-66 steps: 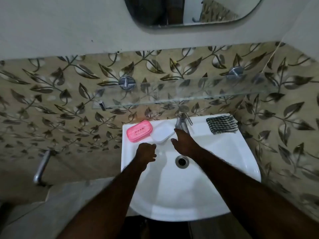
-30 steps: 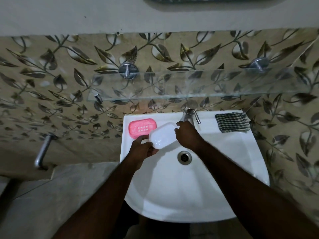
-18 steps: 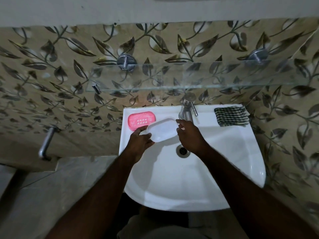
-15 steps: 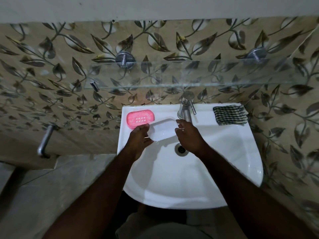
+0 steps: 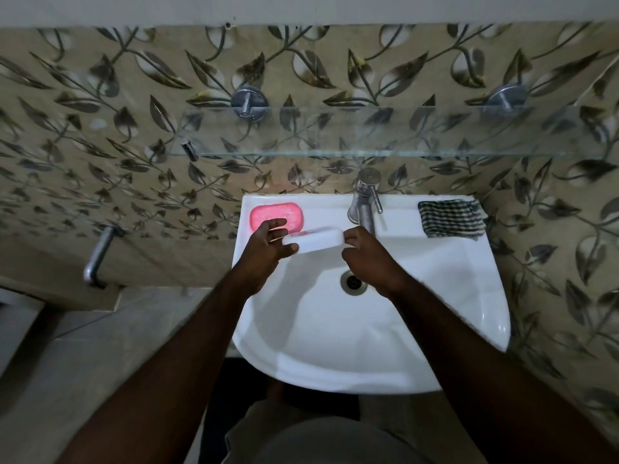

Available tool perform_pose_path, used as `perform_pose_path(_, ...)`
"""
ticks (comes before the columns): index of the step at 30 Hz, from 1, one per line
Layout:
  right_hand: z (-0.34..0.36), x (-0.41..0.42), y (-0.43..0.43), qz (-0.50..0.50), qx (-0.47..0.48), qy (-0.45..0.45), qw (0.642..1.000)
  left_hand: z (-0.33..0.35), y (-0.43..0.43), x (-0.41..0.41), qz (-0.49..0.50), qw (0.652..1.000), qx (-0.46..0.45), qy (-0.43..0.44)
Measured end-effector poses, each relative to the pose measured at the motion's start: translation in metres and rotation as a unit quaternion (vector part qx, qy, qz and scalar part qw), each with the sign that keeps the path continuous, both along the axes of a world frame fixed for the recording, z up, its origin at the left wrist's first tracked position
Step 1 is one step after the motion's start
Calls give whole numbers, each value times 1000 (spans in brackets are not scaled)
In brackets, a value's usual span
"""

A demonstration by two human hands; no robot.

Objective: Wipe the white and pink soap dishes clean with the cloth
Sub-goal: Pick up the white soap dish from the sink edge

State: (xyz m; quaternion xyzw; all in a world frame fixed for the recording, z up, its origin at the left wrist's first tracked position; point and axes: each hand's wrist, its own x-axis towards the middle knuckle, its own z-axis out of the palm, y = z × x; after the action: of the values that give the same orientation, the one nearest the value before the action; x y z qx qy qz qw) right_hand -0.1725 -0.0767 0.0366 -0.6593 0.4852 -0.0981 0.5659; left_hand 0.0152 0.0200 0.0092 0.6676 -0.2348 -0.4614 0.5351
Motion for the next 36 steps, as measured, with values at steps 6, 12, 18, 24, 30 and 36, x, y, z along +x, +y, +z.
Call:
perform_pose_path(6, 1, -10, -6, -11, -48, -39, 998, 17, -7, -11, -32, 998, -8, -48)
perform_pose_path(12, 3, -21, -7, -41, -85, -54, 994, 23, -8, -22, -22, 998, -25, -57)
perform_pose_path(18, 8, -26, -1, -46, -88, -71, 992, 31, -5, -31, -2, 996, -36, -76)
perform_pose_path(24, 26, -25, 1, -132, -114, -168, 970, 57, -8, -39, 25, 990, -107, -91)
perform_pose_path(30, 19, -25, 2, -136, 32, -173, 975, 47, -4, -50, 50, 996, -33, 60)
perform_pose_path(36, 24, -25, -2, -149, 14, -217, 965, 53, 0, -54, 51, 993, -55, 86)
